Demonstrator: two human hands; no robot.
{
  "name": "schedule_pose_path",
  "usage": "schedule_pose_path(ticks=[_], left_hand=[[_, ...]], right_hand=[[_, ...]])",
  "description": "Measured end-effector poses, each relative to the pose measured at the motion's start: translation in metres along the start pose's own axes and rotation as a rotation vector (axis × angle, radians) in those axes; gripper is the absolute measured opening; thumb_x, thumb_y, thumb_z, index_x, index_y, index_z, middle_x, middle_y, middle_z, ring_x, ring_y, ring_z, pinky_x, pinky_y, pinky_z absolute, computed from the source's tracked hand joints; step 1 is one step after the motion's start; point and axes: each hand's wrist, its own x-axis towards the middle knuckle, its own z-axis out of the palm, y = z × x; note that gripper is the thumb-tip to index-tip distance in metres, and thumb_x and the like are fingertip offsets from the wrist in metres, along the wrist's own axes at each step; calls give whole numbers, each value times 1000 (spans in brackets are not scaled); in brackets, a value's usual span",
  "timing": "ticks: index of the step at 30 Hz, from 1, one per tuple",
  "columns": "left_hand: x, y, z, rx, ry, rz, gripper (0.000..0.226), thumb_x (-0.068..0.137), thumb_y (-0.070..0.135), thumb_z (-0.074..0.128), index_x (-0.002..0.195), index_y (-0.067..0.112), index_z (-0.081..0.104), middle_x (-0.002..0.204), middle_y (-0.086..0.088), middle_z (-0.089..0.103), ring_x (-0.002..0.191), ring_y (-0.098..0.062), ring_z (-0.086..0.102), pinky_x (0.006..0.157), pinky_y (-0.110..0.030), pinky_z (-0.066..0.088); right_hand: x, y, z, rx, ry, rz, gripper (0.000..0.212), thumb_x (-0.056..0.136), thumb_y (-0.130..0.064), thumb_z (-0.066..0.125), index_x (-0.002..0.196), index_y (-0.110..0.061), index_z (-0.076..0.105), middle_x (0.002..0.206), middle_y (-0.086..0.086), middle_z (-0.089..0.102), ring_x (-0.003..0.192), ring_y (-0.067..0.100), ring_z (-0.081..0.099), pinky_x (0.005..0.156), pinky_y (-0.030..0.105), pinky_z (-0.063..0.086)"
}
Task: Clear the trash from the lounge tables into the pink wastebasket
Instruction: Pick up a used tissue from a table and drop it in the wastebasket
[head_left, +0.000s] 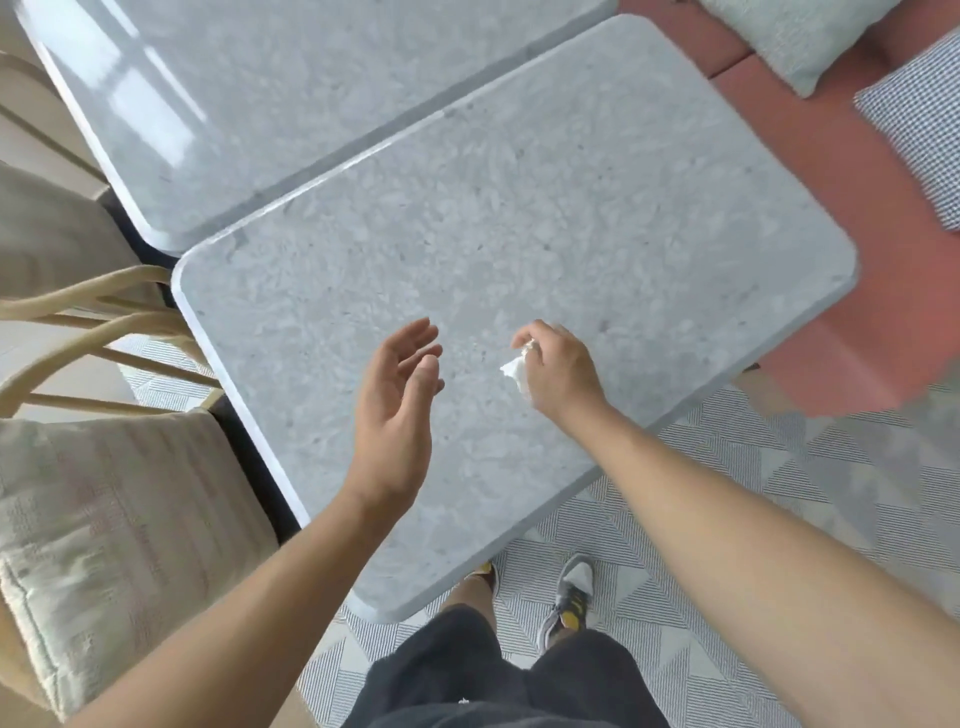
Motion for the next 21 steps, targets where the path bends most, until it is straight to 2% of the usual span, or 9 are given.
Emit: schedule_pose_path(ticks=[3,6,8,9,11,13,15,17,21], left_hand=[[-2,22,17,-25,-85,39,35,102,32,50,135,29,58,138,8,66,129,-11,64,105,-39,56],[-5,42,39,-50,-174,80,34,102,32,49,135,31,58,135,7,68,128,-12,64,103,-37,56],[-9,55,57,-75,-232,106,33,102,31,49,133,31,59,133,5,68,128,-14,65,101,-36,56],[-12,61,67,-85,-266,120,33,102,30,49,133,31,59,133,5,68,128,-15,65,100,-36,55],[-22,75,93,-98,-359,152,32,101,31,49,132,32,59,132,6,69,128,-16,65,100,-36,55],[-32,86,114,-110,-440,180,32,101,34,50,132,33,59,130,8,70,128,-16,65,99,-35,55],[-49,94,137,-120,-533,205,35,99,38,52,132,33,59,129,8,70,128,-17,64,98,-35,55],[-69,99,159,-130,-641,222,36,97,41,53,132,34,60,130,8,70,129,-18,63,99,-36,55],[-119,100,205,-140,-855,252,34,96,38,53,129,33,60,126,8,68,126,-19,61,101,-38,53]], right_hand=[[-29,-20,-42,378,149,142,30,89,-12,38,82,-23,65,68,-5,56,63,20,51,59,29,39],[-63,-36,-86,595,279,135,22,87,-26,44,76,-24,63,49,-19,44,47,3,40,48,21,33],[-89,-42,-113,690,379,91,22,91,-38,57,75,-23,56,50,-19,46,46,1,41,48,19,33],[-102,-42,-124,731,427,67,24,90,-39,65,77,-23,52,53,-17,47,47,0,40,48,20,34],[-129,-36,-148,768,542,51,25,85,-26,74,85,-22,49,62,-15,51,50,4,44,48,21,39],[-152,-28,-165,786,627,95,26,82,-12,73,91,-24,53,73,-8,53,56,14,49,47,24,40],[-180,-15,-182,841,709,130,29,88,-1,66,96,-27,58,74,-7,58,57,19,53,43,24,40],[-212,-1,-199,875,801,143,27,96,-1,63,99,-28,62,75,-12,63,60,21,59,41,25,43],[-286,30,-221,917,971,146,23,101,-5,63,102,-28,67,94,1,67,72,19,70,46,30,54]])
